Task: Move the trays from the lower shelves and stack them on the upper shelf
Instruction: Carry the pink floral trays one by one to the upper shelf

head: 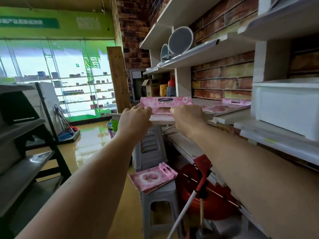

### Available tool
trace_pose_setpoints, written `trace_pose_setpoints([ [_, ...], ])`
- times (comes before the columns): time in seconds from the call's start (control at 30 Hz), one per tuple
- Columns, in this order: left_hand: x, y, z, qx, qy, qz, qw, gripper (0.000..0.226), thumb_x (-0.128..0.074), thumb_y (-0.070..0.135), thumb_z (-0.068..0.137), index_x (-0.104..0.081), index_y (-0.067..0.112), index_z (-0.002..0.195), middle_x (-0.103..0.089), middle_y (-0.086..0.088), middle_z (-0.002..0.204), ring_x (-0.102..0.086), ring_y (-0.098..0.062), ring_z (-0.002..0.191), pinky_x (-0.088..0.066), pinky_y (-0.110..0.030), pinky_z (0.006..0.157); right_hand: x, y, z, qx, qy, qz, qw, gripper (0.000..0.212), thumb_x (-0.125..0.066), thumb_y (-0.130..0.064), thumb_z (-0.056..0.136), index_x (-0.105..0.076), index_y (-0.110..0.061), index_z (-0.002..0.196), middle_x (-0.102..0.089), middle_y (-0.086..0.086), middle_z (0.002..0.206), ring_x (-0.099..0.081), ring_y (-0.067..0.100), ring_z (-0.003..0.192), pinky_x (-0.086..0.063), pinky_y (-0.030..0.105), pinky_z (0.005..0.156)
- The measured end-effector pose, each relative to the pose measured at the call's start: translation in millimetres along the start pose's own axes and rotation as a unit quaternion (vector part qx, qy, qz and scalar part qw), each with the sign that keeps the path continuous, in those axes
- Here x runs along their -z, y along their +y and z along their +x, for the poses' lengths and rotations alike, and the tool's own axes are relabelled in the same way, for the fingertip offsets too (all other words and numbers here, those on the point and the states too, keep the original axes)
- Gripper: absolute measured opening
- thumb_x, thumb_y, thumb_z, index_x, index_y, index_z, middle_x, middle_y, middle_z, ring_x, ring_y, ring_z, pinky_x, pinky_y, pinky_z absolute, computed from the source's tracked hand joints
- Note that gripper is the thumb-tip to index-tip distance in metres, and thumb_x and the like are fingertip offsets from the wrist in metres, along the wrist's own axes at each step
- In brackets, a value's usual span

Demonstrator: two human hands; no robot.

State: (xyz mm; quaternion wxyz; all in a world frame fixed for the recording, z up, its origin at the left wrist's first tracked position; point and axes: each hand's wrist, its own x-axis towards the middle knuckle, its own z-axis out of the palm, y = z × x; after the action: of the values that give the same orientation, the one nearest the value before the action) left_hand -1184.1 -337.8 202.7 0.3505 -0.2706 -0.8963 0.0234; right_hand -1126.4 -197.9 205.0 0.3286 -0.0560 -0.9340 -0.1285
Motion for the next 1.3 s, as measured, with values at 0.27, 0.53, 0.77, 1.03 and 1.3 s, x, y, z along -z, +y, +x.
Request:
trace_pose_setpoints([
  [0.27,-107,-39,123,-0.067,0.02,-0.026,0.997,0.027,-0.054,0.031,0.093,-0.053,0.016,0.115,-0.061,-0.005,0.116,-0.055,-0.025,0.113,-0.041,-0.035,0.088,-82,1,104,-0.084,-0.044,-0.046,0.994,0.028,-0.047,-0.002,0.093,-0.062,-0.01,0.116,-0.065,0.012,0.114,-0.062,0.032,0.106,-0.048,0.035,0.081],
  [0.53,-181,-28,236,-0.183,0.038,-0.087,0.978,0.031,-0.055,0.031,0.092,-0.051,0.013,0.117,-0.06,-0.007,0.118,-0.055,-0.028,0.112,-0.042,-0.036,0.087,-135,30,174,-0.195,-0.078,-0.104,0.972,0.033,-0.047,0.0,0.091,-0.062,-0.01,0.118,-0.064,0.01,0.119,-0.059,0.03,0.113,-0.047,0.033,0.089],
  [0.77,-229,30,297,-0.247,0.045,-0.137,0.958,0.03,-0.052,0.031,0.094,-0.05,0.012,0.118,-0.058,-0.008,0.119,-0.053,-0.026,0.114,-0.041,-0.034,0.089,-173,84,190,-0.252,-0.133,-0.161,0.945,0.034,-0.045,0.004,0.09,-0.061,-0.007,0.118,-0.063,0.013,0.119,-0.059,0.031,0.112,-0.046,0.034,0.086],
  [1.03,-285,65,357,-0.3,0.038,-0.176,0.937,0.025,-0.051,0.03,0.095,-0.05,0.014,0.115,-0.059,-0.004,0.117,-0.053,-0.023,0.111,-0.039,-0.03,0.091,-225,124,221,-0.286,-0.172,-0.184,0.925,0.036,-0.048,0.006,0.087,-0.062,-0.007,0.117,-0.065,0.013,0.117,-0.06,0.03,0.11,-0.046,0.032,0.083],
  [1.3,-356,87,424,-0.362,0.015,-0.253,0.897,0.022,-0.053,0.032,0.095,-0.051,0.015,0.109,-0.06,-0.003,0.11,-0.055,-0.022,0.103,-0.04,-0.029,0.086,-286,147,270,-0.337,-0.231,-0.24,0.88,0.038,-0.048,0.007,0.087,-0.06,-0.008,0.12,-0.064,0.011,0.118,-0.059,0.029,0.11,-0.037,0.03,0.072],
])
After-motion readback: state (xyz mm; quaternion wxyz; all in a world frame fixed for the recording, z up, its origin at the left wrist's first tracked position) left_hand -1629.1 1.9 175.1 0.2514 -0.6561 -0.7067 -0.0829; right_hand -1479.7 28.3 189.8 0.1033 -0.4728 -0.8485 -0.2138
